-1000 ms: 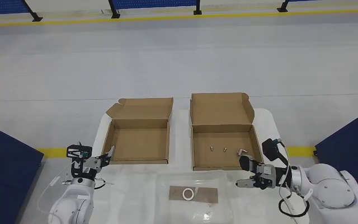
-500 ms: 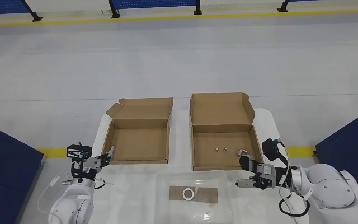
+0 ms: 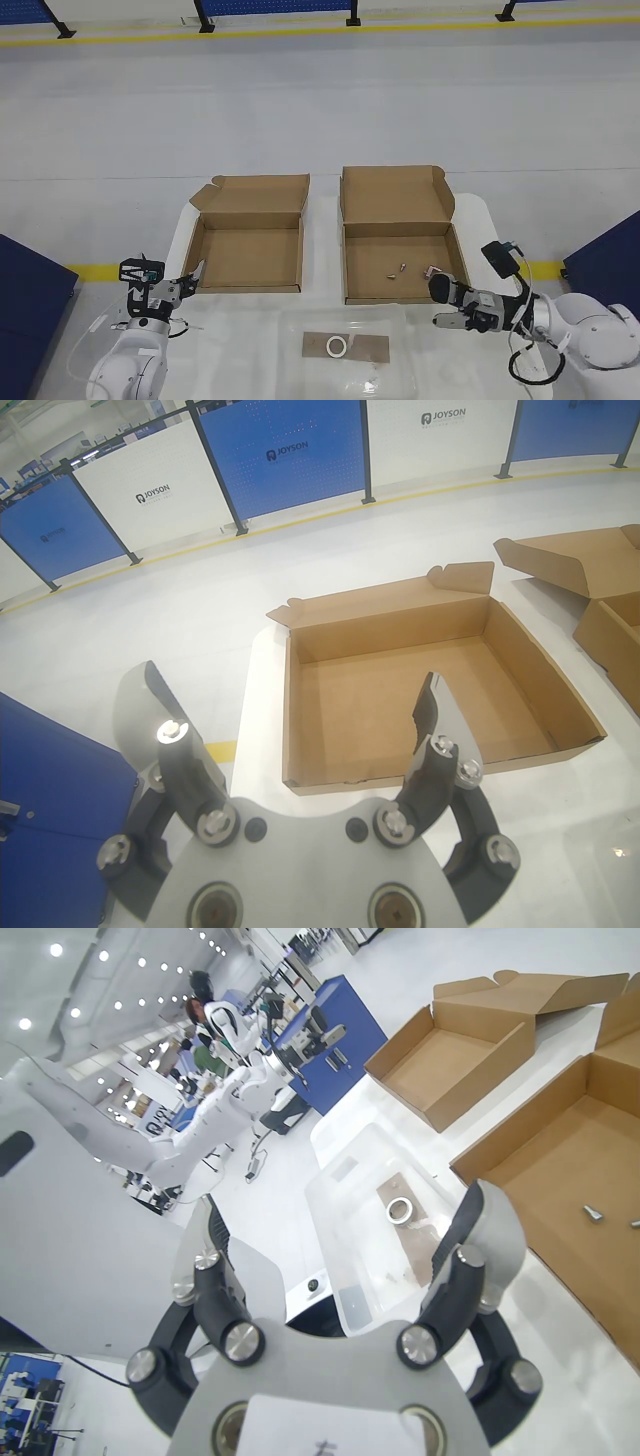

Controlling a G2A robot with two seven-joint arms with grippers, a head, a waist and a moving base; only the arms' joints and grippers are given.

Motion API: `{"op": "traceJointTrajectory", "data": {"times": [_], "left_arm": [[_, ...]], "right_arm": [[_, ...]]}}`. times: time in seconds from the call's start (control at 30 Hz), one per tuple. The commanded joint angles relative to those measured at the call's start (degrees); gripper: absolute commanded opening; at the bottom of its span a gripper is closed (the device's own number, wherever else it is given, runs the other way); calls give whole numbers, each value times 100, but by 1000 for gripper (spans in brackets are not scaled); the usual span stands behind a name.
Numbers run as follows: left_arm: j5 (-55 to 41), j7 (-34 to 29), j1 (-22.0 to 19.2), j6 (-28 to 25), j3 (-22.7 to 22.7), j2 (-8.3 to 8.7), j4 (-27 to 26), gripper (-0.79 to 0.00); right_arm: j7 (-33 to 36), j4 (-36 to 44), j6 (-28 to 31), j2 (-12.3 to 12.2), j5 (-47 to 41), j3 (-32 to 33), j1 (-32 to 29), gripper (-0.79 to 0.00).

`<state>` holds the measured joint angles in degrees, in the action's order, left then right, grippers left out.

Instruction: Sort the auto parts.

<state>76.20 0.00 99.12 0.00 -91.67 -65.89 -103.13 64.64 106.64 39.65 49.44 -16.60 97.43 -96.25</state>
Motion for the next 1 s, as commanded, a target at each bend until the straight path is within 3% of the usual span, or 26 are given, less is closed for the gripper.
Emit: {"op": "traceJointTrajectory", "data": {"times": [0.0,0.1,0.7,0.97], "left_arm": [[0,0,0,0,0,0,0,0],[0,0,0,0,0,0,0,0],[0,0,0,0,0,0,0,0],[1097,-1274,622,-1195,-86,117,-1259,0]], "right_arm": [[49,-34,-48,-94,-438,13,-35,0],[101,-31,-99,-229,-989,15,-123,0],[101,-31,-99,-229,-989,15,-123,0],[101,-31,-99,-229,-989,15,-123,0]]}}
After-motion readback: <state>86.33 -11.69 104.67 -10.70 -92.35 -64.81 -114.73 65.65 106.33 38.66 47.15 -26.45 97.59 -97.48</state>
